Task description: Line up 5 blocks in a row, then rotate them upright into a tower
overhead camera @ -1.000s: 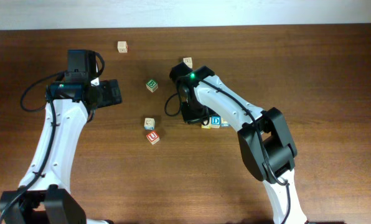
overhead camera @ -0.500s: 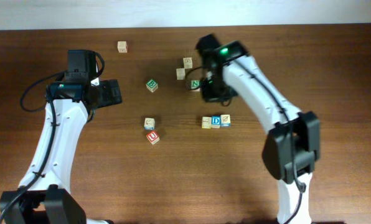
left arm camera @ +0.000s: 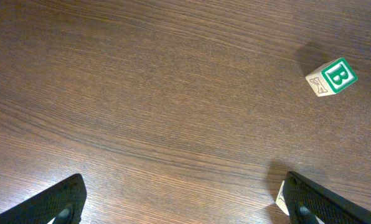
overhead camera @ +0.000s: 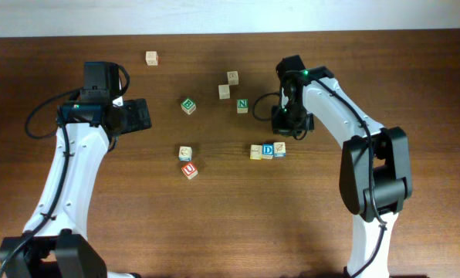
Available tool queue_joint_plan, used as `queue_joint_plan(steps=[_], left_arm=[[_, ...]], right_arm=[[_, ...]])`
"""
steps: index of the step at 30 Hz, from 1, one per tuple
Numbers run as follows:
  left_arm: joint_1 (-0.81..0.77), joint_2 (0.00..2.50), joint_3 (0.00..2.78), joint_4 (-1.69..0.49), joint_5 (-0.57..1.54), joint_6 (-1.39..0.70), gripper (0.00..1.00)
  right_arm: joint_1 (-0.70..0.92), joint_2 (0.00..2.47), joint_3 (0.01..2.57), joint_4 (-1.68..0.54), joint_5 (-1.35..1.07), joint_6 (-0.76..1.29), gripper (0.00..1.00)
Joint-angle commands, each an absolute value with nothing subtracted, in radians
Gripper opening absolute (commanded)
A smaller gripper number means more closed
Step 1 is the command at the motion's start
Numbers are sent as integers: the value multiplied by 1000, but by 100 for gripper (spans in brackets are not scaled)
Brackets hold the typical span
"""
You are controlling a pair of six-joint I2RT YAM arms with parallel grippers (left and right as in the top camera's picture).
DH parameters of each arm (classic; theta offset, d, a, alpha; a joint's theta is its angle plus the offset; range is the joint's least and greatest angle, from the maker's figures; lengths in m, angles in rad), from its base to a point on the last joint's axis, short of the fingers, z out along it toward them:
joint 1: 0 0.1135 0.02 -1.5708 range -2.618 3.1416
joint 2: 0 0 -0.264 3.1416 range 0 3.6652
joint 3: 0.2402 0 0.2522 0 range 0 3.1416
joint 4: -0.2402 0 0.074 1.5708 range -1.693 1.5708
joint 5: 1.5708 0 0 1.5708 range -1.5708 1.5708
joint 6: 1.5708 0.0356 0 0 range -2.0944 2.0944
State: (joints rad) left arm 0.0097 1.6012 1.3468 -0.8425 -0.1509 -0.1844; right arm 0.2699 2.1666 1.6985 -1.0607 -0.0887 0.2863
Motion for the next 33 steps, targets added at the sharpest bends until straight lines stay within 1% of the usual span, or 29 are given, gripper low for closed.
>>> queue_joint_plan(steps=[1,8,25,33], left_arm=[[16,1607,1362,-843,-162,-197,99],[16,1607,1362,-843,-162,-197,99],[16,1607,1362,-843,-162,-197,99],[16,1607,1362,-843,-162,-197,99]], right_arm=[[269,2162,1673,-1054,-105,277,5],[269,2162,1672,-1063,-148,276,5],[270,2162,1672,-1115,-147,276,5],[270,2162,1672,-1081,-203,205,4]])
